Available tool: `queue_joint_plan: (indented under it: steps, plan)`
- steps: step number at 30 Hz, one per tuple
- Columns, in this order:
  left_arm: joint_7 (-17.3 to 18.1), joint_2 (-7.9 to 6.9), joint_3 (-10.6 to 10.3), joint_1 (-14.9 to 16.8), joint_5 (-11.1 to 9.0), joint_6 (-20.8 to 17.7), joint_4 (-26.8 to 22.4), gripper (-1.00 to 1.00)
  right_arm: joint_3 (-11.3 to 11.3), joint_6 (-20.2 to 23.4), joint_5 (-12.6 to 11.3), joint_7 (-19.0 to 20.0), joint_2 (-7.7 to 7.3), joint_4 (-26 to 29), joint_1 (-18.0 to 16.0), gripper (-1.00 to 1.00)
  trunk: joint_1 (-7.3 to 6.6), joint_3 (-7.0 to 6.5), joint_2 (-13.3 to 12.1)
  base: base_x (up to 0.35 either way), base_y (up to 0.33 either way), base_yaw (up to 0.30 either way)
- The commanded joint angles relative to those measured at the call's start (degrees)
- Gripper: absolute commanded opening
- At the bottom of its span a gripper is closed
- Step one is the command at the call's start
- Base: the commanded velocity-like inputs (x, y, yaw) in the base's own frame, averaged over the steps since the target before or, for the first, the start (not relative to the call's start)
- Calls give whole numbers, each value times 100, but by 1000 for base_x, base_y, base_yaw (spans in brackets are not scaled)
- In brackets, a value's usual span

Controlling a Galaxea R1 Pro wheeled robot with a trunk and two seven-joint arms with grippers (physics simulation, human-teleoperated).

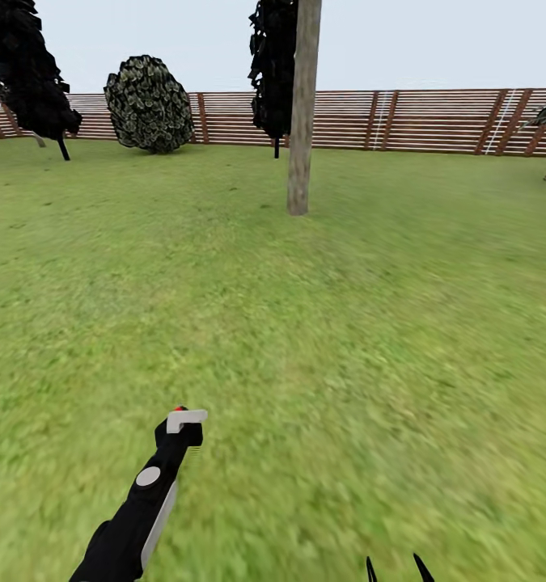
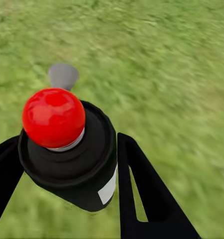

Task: In the garden, pick up the pesticide atomizer on the floor and spray pesticide onto both trees until each tree trunk is fully covered.

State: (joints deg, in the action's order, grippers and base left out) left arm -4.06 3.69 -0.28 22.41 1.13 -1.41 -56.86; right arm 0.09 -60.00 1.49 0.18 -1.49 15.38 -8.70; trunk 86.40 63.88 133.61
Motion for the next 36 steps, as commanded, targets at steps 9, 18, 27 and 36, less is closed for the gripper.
queue_joint_plan:
  steps: [9,18,27,36]
  plan:
    - [-2,0,-2,0,1,0,-1,-100,0,0,0,0,0,-1,0,100,0,0,0,338,0,0]
    - [-1,0,0,0,1,1,-9,-100,0,0,5,0,0,-8,0,100,0,0,0,338,0,0]
    - [-5,0,1,0,1,8,-9,-100,0,0,8,0,0,-9,0,100,0,0,0,338,0,0]
    - [-4,0,0,0,1,10,-9,-100,1,0,1,0,0,-144,0,100,0,0,0,338,0,0]
